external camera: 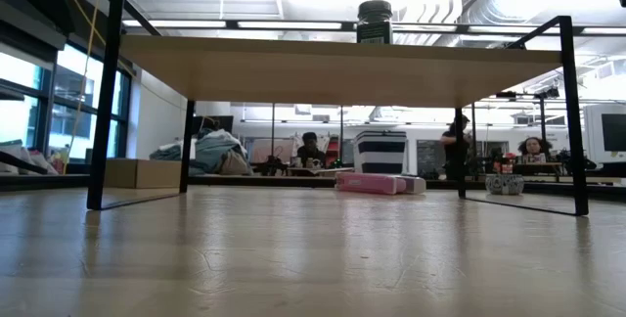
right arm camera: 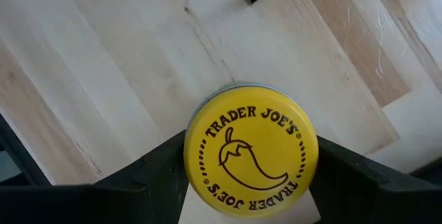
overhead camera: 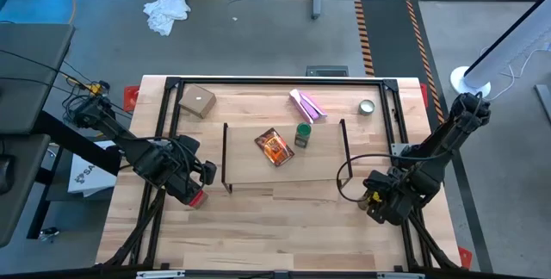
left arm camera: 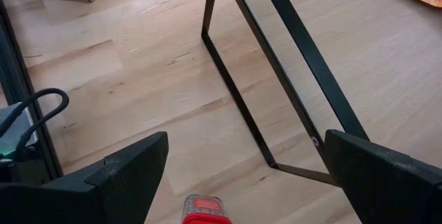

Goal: Shelf spices
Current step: Remove the yellow seasoning bottle from the shelf, then remove the green seasoning bottle from the shelf

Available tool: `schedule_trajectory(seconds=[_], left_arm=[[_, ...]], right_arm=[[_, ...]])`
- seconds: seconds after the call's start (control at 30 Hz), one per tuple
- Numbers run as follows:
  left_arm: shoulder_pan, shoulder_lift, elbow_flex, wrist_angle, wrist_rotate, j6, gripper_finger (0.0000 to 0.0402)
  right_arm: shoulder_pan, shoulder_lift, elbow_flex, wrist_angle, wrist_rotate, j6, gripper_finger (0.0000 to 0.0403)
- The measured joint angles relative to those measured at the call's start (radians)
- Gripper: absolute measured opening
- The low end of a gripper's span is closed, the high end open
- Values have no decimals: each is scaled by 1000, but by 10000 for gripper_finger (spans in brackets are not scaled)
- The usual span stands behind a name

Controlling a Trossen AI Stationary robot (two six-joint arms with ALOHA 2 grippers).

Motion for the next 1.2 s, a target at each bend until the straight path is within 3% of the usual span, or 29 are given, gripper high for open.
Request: schedule_trajectory(seconds=[0.37, 0.7, 0.97, 1.1, 1.2], left_arm=[[0, 0, 0, -10, 0, 0, 385], [0, 0, 0, -25, -1, 0, 385], [0, 0, 0, -30, -2, 0, 385], [0, 0, 0, -30, -2, 0, 385], [0, 0, 0, -21, -5, -2, 385]], right_arm=[[-8, 0, 0, -24, -9, -105, 291], [-26, -17, 78, -27, -41, -228, 293], [-41, -34, 143, -105, -23, -228, 293], [-91, -46, 263, -182, 68, -242, 293], [-157, -49, 402, -164, 232, -373, 293]])
